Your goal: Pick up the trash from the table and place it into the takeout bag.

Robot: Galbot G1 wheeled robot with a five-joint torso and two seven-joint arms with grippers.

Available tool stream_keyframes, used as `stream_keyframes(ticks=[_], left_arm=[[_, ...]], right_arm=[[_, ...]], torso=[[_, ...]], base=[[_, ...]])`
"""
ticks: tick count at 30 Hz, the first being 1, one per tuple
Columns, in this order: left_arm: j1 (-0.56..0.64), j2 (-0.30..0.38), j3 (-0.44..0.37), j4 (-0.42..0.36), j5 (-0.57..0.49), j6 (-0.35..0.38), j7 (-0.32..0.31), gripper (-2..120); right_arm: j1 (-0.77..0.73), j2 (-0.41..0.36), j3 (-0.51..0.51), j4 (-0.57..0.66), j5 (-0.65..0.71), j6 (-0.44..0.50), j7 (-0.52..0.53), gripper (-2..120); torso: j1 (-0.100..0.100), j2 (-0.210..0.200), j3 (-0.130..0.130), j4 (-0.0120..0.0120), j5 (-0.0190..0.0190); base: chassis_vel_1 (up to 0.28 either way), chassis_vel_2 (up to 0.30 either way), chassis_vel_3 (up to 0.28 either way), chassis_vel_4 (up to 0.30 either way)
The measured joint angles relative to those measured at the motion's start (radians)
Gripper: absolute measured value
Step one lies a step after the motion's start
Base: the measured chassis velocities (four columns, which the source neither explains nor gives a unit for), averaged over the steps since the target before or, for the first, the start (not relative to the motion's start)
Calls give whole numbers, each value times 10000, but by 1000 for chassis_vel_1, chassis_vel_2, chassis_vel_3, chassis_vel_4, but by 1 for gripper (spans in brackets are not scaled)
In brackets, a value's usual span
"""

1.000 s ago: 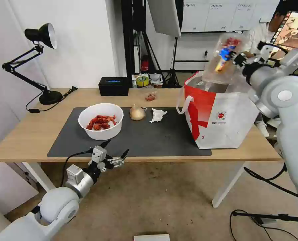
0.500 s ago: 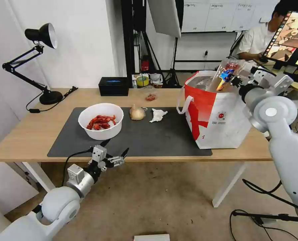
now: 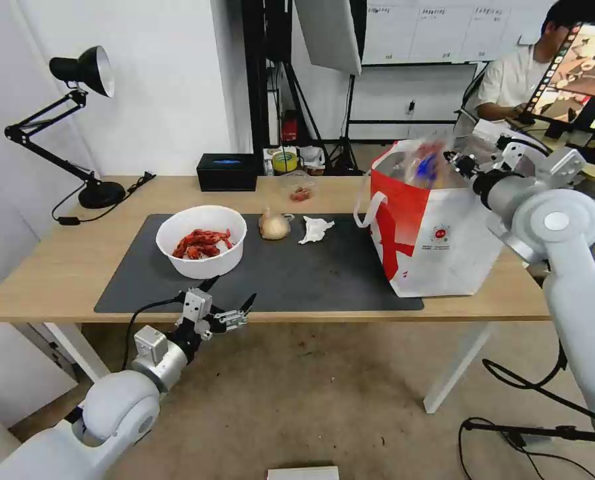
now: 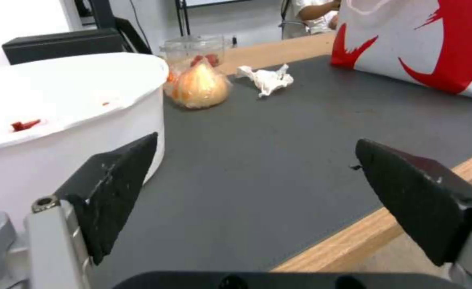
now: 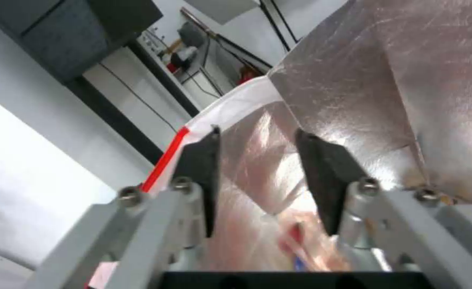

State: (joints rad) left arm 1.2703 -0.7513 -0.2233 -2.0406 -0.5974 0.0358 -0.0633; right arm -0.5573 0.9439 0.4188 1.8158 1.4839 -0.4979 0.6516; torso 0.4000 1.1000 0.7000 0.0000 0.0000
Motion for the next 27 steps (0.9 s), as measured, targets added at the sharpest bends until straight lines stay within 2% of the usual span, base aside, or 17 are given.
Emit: stream_keyframes(ticks=[2, 3, 7, 8, 10, 11, 14, 15, 18, 19, 22, 27], left_arm=[[-29, 48, -25, 2, -20, 2, 0, 100], [-29, 48, -25, 2, -20, 2, 0, 100], [-82, 65, -76, 4, -45, 3, 0, 100], [-82, 65, -76, 4, -45, 3, 0, 100], [-53, 45, -105, 3, -45, 2, -4, 100], [-53, 45, -105, 3, -45, 2, -4, 100], [-5, 18, -153, 3, -36, 3, -20, 100], [-5, 18, -153, 3, -36, 3, -20, 100], [12, 18, -217, -13, -33, -5, -35, 100], [12, 18, -217, -13, -33, -5, -35, 100], [51, 31, -312, -48, -32, -36, -165, 100], [89, 47, -329, -44, 27, -192, -361, 100]], right_arm=[[87, -4, -50, 53, 26, -24, -4, 51], [87, -4, -50, 53, 26, -24, -4, 51], [160, -24, -143, 75, -189, -25, -503, 69], [160, -24, -143, 75, -189, -25, -503, 69], [87, -96, -252, 181, -820, -2, -1159, 79], [87, -96, -252, 181, -820, -2, -1159, 79], [-40, -277, -471, 475, -2226, 272, -2566, 92], [-40, -277, -471, 475, -2226, 272, -2566, 92], [-406, -651, -636, 1016, -3716, 840, -4650, 100], [-406, -651, -636, 1016, -3716, 840, -4650, 100], [-1123, -1060, -642, 1630, -5050, 1091, -5841, 100], [-2261, -1395, -388, 2192, -6103, 1396, -6469, 100]], torso=[[0, 0, 0, 0, 0], [0, 0, 0, 0, 0], [0, 0, 0, 0, 1], [0, 0, 0, 0, 1], [0, 0, 0, 0, 1], [0, 0, 0, 0, 1], [0, 0, 0, 1, 0], [0, 0, 0, 1, 0], [0, 0, -1, 1, -1], [0, 0, -1, 1, -1], [0, 0, -1, 1, -1], [0, 1, -1, 0, 1]], base=[[0, 0, 0, 0], [0, 0, 0, 0], [0, 0, 0, 0], [0, 0, 0, 0], [0, 0, 0, 0], [0, 0, 0, 0], [0, 0, 0, 0], [0, 0, 0, 0], [0, 0, 0, 0], [0, 0, 0, 0], [0, 0, 0, 0], [0, 0, 0, 0]])
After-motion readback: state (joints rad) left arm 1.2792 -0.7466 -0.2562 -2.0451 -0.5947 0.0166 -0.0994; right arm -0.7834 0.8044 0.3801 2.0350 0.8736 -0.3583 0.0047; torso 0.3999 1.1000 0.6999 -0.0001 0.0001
